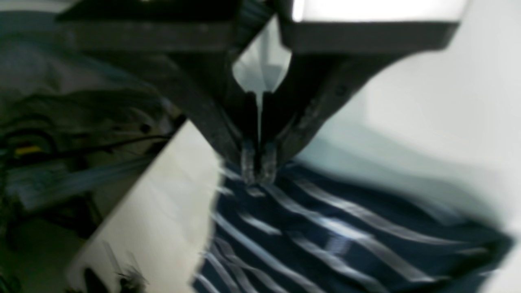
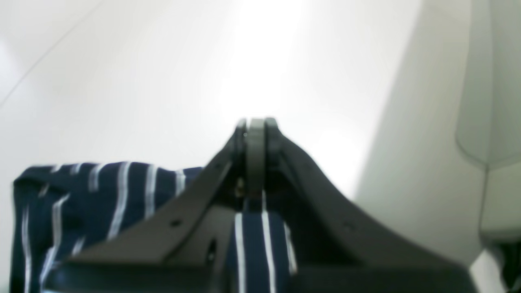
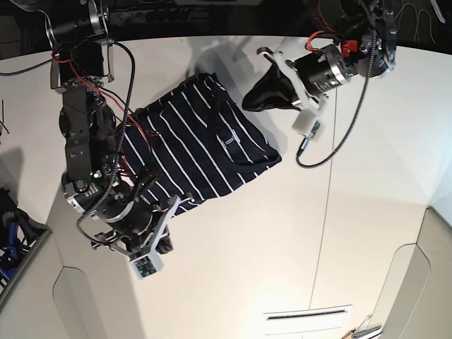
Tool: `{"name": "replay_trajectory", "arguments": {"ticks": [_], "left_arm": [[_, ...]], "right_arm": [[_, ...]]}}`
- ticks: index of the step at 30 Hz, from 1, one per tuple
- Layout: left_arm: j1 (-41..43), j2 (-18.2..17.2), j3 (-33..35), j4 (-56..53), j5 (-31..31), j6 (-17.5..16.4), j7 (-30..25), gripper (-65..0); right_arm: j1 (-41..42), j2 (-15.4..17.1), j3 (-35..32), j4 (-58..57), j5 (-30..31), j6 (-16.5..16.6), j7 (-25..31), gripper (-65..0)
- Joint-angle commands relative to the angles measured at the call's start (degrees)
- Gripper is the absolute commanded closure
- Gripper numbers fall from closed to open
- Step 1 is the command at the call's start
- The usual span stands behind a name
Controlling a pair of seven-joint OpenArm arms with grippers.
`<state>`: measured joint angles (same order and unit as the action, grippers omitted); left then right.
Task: Fold the T-shirt properly
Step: 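Grasp the folded shirt edge with the right gripper and drag it, then grasp the opposite shirt edge with the left gripper and square the bundle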
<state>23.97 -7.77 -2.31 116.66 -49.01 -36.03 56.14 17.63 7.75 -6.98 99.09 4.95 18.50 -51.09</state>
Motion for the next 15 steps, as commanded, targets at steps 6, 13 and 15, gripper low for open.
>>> {"name": "replay_trajectory", "arguments": {"ticks": [6, 13, 15], "left_arm": [[-0.13, 3.87, 7.65, 0.52, 6.69, 3.63, -5.01, -1.3], [-0.11, 4.28, 11.08, 0.52, 10.16, 4.15, -5.64, -1.3], [0.02, 4.26, 11.08, 0.46, 10.19, 4.15, -5.62, -1.3]], "right_arm": [[1.27, 0.15, 9.70, -6.03, 6.27, 5.75, 3.69, 0.0], [2.10, 0.15, 17.25, -15.63, 14.29, 11.15, 5.29, 0.0], [2.95, 0.15, 18.36, -19.61, 15.87, 13.11, 5.70, 0.0]]}}
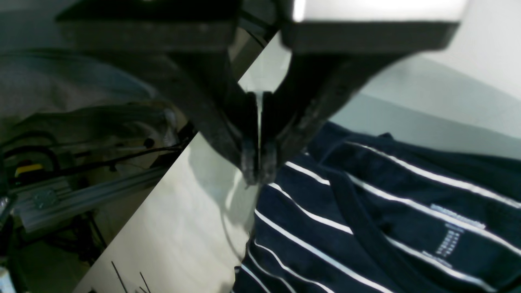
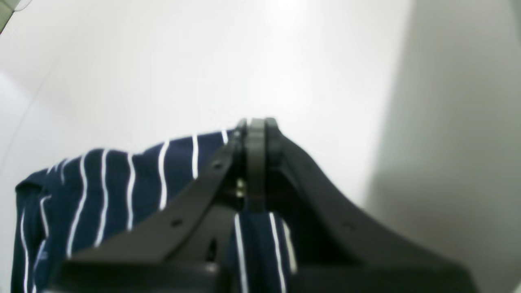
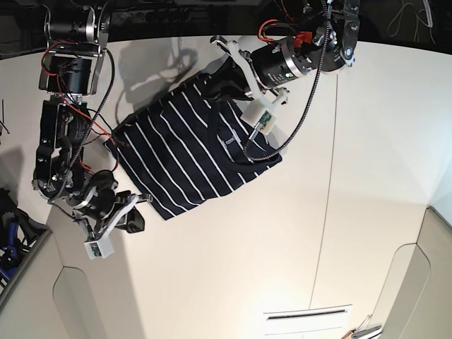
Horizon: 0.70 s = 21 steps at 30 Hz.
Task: Fold the T-shirt properly
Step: 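Grasp the opposite shirt edge with the left gripper and square the bundle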
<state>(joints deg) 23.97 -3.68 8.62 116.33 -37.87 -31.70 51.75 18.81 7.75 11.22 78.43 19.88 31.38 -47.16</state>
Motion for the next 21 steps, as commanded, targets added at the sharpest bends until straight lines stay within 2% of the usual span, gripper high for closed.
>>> {"name": "replay_trajectory", "arguments": {"ticks": [1, 6, 11, 18, 21], "left_arm": [[0.07, 0.17, 0.15, 0.68, -0.96, -0.15, -1.25, -1.3], [0.02, 0.17, 0.15, -3.08, -0.81, -0.17, -1.84, -1.3], [-0.15, 0.17, 0.13, -8.72, 0.11, -0.17, -4.04, -1.3], [-3.37, 0.15, -1.07, -11.41, 5.01, -0.02, -4.79, -1.3], [-5.09, 0.13, -3.39, -11.41, 5.99, 2.71, -4.76, -1.3]], "right_arm": [[2.19, 0.15, 0.50, -1.11, 1.70, 0.83, 2.01, 0.0], [3.85, 0.13, 0.55, -12.85, 5.07, 2.56, 2.45, 0.0], [3.87, -0.04, 0.48, -20.57, 5.22, 3.15, 2.62, 0.0], [3.37, 0.15, 0.28, -21.53, 5.62, 3.08, 1.20, 0.0], [3.21, 0.85, 0.28, -21.51, 9.57, 3.13, -0.87, 0.0]]}}
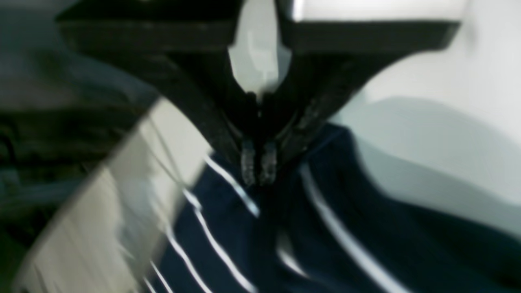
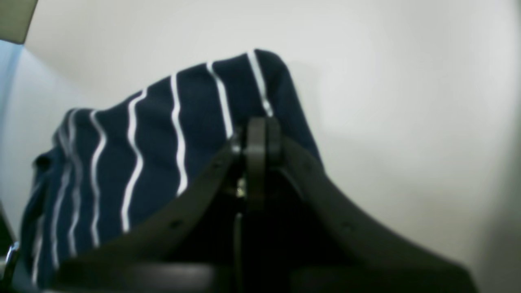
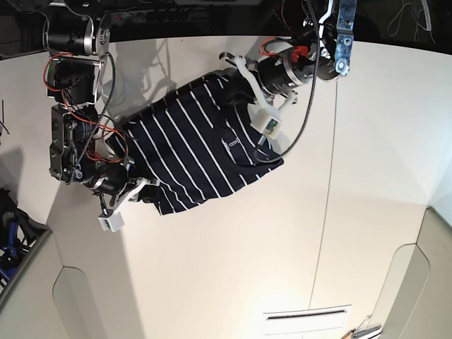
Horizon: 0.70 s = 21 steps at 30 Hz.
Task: Fold the T-shirt properly
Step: 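Grasp the opposite shirt edge with the left gripper and square the bundle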
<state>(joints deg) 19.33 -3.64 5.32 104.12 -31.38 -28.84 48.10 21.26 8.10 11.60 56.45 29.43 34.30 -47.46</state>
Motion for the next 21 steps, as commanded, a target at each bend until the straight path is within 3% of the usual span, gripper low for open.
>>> {"name": "replay_trajectory", "arguments": {"ticks": [1, 11, 15, 21], "left_arm": [[-0.96, 0.09, -1.09, 0.81, -0.04, 0.39, -1.11, -1.3], [-6.32, -3.32, -9.81, -0.13, 1.51, 0.37, -1.20, -1.3], [-10.60, -5.64, -9.97, -4.94, 2.89, 0.61, -1.25, -1.3], [-14.58, -9.01, -9.97, -9.27, 2.21, 1.42, -1.20, -1.3]], "right_arm": [[0.79, 0.81, -0.09, 0.55, 1.73, 0.20, -1.36, 0.0], [0.00, 1.70, -0.09, 4.76, 9.40, 0.24, -7.32, 0.0], [-3.32, 1.66, -0.09, 8.39, 14.23, 0.26, -9.03, 0.0], [-8.00, 1.40, 0.46, 15.37, 14.69, 0.26, -8.92, 0.0]]}}
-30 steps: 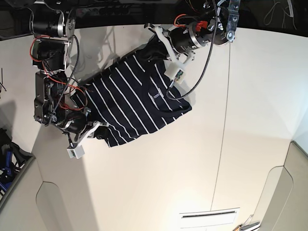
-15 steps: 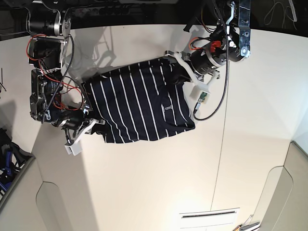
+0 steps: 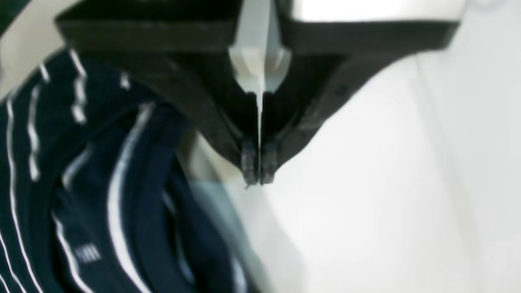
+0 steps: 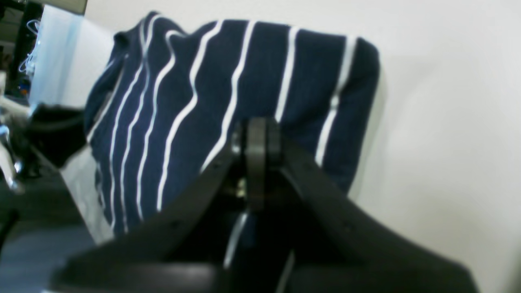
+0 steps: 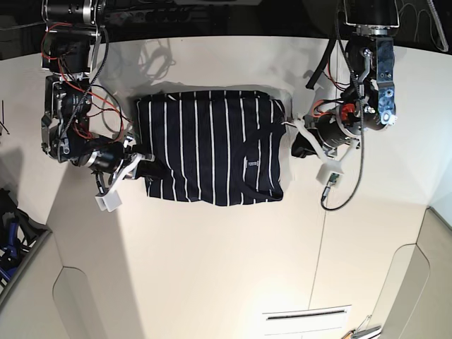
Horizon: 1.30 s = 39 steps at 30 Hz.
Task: Fold the T-shirt properly
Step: 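Grasp the opposite shirt edge with the left gripper and square the bundle, then hold the bundle with both grippers and rotate it upright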
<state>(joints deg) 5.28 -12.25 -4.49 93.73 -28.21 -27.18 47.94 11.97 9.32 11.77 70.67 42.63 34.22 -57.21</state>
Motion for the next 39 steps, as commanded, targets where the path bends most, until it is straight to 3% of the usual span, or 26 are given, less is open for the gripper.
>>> {"name": "replay_trajectory", "arguments": {"ticks": [1, 4, 7, 14, 19, 25, 33, 39], "left_arm": [[-0.46, -1.16, -0.15, 1.86, -1.75, -0.24, -1.03, -1.3], [0.31, -3.13, -0.15, 5.01, -2.86, 0.15, -1.01, -1.2], [1.99, -4.15, -0.35, 9.88, -2.84, 2.64, -0.98, 0.0], [10.10, -4.07, -0.72, 23.19, -2.89, 1.20, -1.01, 0.0], [16.37, -3.17, -0.72, 28.94, -6.56, 0.74, -1.01, 0.0], [21.18, 0.11, 1.14, 29.18, -7.74, -2.01, -0.98, 0.0], [21.55, 0.20, 7.32, 27.17, -5.33, -0.17, -0.59, 0.0], [20.41, 0.17, 7.91, 19.65, -3.63, -0.22, -1.46, 0.0]], "right_arm": [[1.16, 0.17, 0.55, 1.99, 1.49, 0.35, 0.83, 0.0], [1.75, 0.22, 2.03, 3.30, 1.29, 0.33, 1.49, 0.0], [2.99, 0.44, 3.58, 3.41, 1.16, 0.33, 2.14, 0.0], [5.53, 0.46, 3.63, 3.19, -5.66, 0.31, 5.88, 0.0], [7.30, 0.48, 3.48, 0.48, -8.90, 0.31, 8.41, 0.0], [10.12, 0.22, 3.39, -4.74, -9.25, 0.33, 10.88, 0.0], [12.41, 0.00, -0.92, -9.57, -9.44, 0.35, 11.37, 0.0], [12.11, 0.02, -5.90, -10.08, -11.85, 0.33, 11.39, 0.0]]}}
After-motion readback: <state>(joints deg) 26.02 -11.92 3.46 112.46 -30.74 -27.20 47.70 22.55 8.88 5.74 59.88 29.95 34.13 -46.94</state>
